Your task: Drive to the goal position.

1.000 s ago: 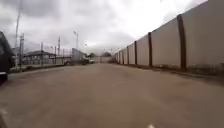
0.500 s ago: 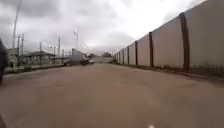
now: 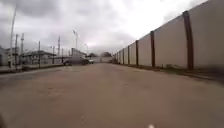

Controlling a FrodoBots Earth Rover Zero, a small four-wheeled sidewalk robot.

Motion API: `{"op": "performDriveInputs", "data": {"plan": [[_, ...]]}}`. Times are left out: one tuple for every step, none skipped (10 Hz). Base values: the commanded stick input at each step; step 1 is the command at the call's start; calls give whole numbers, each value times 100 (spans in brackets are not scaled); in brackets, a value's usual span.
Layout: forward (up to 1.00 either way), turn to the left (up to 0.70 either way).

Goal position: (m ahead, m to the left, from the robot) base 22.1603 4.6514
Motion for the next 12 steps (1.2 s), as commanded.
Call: {"op": "performDriveInputs", "data": {"plan": [[50, 0], [50, 0], [50, 0], [50, 0], [50, 0], [50, 0], [50, 0], [50, 0], [50, 0], [50, 0], [50, 0], [50, 0]]}}
